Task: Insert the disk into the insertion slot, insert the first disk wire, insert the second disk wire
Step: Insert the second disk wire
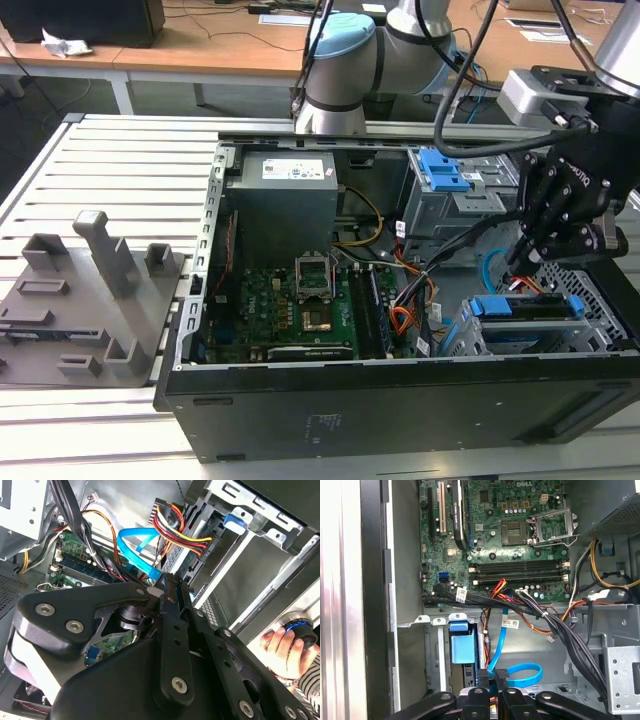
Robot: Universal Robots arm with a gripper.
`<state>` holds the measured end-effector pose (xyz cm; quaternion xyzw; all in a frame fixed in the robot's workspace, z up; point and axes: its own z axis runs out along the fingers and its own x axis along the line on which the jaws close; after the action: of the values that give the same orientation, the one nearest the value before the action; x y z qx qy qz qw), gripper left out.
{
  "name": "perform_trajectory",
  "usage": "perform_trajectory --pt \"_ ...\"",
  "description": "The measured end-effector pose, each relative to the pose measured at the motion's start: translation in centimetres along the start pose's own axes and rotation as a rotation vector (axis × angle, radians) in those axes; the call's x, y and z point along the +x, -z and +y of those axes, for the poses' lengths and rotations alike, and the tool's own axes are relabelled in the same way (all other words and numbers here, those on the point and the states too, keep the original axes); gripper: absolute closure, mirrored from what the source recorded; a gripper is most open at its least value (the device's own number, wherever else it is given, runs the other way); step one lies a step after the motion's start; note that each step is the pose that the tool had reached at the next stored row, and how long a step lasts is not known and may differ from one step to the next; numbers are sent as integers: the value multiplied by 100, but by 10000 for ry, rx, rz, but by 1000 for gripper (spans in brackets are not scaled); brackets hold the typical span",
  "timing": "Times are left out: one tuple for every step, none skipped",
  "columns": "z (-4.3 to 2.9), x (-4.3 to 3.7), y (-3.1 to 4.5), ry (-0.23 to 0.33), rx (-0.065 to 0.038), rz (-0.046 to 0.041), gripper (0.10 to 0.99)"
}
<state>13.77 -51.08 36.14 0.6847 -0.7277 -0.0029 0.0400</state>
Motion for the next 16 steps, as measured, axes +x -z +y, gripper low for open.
perform_trajectory --pt "-1 5 -6 1 0 -2 925" --pt "-2 7 -12 1 0 -3 925" --pt "-3 9 -27 1 0 0 925" --pt "-3 10 -37 0 0 -1 925" --pt "-4 10 -50 1 0 0 925" --pt "-5 10 -56 1 0 1 925" --pt "-5 10 -60 1 0 0 925" --pt "-5 10 -66 0 0 0 925" --pt "-6 9 -84 0 0 -1 925" --pt "-8 8 -108 1 0 0 925" --pt "-8 7 -120 0 0 -1 925" --pt "-9 9 -123 1 0 1 925" --pt "-9 12 -126 -1 0 -1 925" --pt "-13 23 -130 -1 0 -2 925" --pt "-17 33 -131 0 1 0 925" --pt "-21 47 -133 0 0 0 925"
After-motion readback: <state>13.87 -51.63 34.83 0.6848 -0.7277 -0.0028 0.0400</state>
